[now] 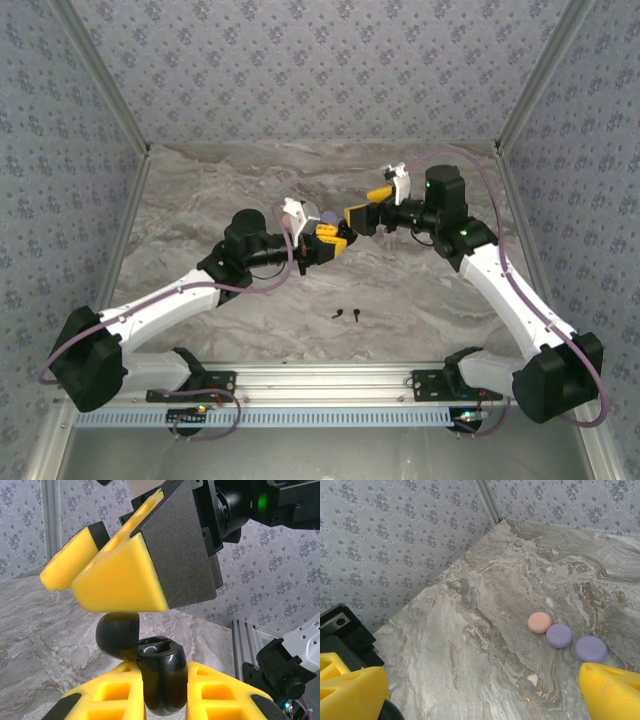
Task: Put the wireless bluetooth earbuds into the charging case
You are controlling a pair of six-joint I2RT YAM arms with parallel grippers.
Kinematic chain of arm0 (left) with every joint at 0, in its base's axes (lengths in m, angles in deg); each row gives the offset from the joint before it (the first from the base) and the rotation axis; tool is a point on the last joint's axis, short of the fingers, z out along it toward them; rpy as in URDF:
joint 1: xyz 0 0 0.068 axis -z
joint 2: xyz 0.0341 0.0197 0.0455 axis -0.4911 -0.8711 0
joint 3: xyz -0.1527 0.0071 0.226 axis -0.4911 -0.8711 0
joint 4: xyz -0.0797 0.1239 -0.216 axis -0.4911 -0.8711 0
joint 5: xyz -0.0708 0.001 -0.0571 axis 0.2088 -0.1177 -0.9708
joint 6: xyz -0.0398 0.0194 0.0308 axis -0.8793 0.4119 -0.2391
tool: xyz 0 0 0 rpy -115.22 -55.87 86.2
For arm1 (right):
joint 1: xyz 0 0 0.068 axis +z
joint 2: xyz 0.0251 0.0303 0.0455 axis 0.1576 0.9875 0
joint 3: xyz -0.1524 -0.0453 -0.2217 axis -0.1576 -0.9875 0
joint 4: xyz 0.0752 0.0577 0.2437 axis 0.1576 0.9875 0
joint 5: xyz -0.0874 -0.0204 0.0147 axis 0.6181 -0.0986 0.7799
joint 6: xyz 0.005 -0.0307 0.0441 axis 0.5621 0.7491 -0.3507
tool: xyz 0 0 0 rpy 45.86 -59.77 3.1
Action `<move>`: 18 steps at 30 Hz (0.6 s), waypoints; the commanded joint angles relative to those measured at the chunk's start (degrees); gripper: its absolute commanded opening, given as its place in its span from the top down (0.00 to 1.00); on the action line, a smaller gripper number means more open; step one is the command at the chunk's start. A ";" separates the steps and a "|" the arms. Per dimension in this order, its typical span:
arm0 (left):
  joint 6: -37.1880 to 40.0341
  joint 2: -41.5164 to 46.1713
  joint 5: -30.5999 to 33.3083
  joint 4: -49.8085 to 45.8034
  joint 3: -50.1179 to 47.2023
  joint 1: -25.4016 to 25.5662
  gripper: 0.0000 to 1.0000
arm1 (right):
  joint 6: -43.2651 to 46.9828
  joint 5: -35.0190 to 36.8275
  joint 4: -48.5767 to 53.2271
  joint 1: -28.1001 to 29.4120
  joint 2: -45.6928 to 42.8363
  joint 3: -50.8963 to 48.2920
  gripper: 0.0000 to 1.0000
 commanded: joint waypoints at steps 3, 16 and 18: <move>1.48 2.10 -0.25 4.75 2.45 0.24 1.00 | 0.60 -2.46 3.57 -0.08 1.84 2.84 0.00; 2.78 2.00 0.77 3.61 2.23 0.29 1.00 | 1.65 -1.76 5.15 -1.04 0.01 5.10 0.00; 3.54 1.95 1.22 3.49 1.87 0.27 1.00 | 1.65 -1.32 5.24 -1.80 -1.76 5.14 0.00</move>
